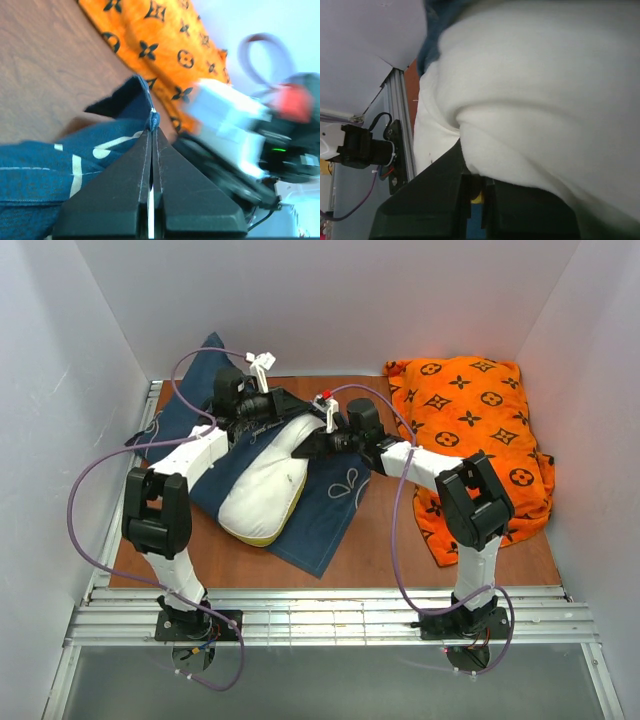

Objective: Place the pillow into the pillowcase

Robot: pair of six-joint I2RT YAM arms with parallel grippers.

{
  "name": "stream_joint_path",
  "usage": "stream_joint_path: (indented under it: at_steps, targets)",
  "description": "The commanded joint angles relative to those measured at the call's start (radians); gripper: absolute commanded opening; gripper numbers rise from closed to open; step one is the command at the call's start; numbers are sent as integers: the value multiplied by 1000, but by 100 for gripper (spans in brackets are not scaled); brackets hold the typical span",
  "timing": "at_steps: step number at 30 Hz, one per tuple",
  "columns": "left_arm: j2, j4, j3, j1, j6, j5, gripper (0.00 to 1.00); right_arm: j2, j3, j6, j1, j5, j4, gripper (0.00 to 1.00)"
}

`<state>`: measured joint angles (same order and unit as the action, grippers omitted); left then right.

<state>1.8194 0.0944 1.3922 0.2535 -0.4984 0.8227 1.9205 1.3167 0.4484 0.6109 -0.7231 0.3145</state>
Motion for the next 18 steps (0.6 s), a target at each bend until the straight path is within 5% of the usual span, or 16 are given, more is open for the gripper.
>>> stream_joint_path:
  at_steps: [1,12,13,14,18]
  targets:
    - [-118,54,-103,66,-140,67,0,93,-11,19,-52,82,121,1]
    - [121,157,-125,20,-308,243,0,14,-88,66,3,100,170,4]
    - [124,112,-110,9,-289,221,5,3,-106,50,-3,106,169,4]
    - [124,37,-43,1,-170,181,28,-15,-126,43,-8,120,167,4]
    - [52,-462,195,-23,286,-153,56,-46,-186,56,-40,110,150,1]
